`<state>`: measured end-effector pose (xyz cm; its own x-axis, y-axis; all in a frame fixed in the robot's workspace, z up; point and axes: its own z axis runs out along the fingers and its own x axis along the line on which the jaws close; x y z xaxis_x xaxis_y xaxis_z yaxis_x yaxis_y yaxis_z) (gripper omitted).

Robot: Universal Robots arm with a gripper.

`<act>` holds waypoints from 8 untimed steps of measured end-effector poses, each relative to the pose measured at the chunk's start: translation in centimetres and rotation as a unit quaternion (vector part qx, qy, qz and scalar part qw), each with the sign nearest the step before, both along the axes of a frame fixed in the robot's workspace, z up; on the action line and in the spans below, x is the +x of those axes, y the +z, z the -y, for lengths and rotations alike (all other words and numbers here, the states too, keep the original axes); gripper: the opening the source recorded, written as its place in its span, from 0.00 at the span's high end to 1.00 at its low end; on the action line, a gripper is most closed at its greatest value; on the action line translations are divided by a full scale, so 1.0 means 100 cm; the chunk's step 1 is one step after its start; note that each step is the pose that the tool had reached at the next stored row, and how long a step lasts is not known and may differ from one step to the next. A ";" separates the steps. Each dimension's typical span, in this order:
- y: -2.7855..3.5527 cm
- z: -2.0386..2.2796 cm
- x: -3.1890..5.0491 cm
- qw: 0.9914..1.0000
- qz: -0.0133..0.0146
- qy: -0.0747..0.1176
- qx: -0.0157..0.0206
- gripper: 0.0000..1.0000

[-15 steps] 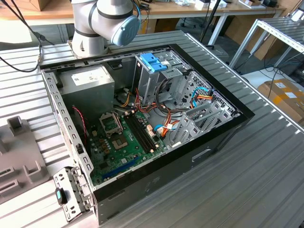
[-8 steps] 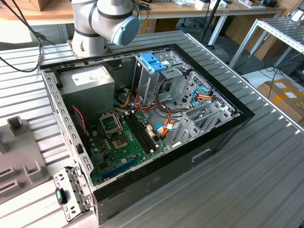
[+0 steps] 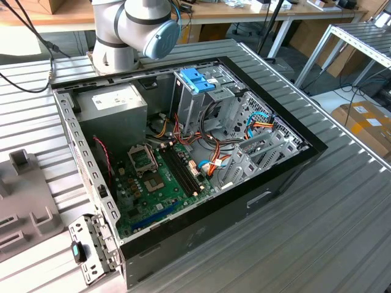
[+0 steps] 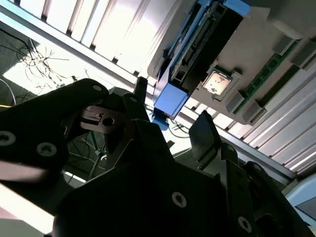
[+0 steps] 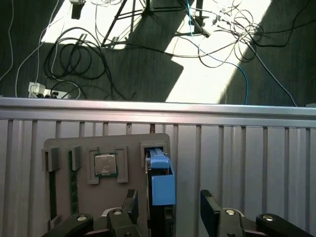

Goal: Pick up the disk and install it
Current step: 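Pick up the disk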

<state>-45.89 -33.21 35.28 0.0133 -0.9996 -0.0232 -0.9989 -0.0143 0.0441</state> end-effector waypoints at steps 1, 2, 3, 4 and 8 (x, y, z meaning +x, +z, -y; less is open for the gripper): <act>-0.0001 0.0000 0.0000 1.000 0.000 -0.004 0.000 0.38; -0.0001 0.0000 0.0000 1.000 0.000 -0.008 0.000 0.38; -0.0002 0.0002 0.0000 1.000 0.000 -0.010 0.000 0.38; -0.0002 0.0011 -0.0001 1.000 0.000 -0.010 0.000 0.38; -0.0007 0.0050 0.0000 1.000 0.000 -0.010 0.000 0.38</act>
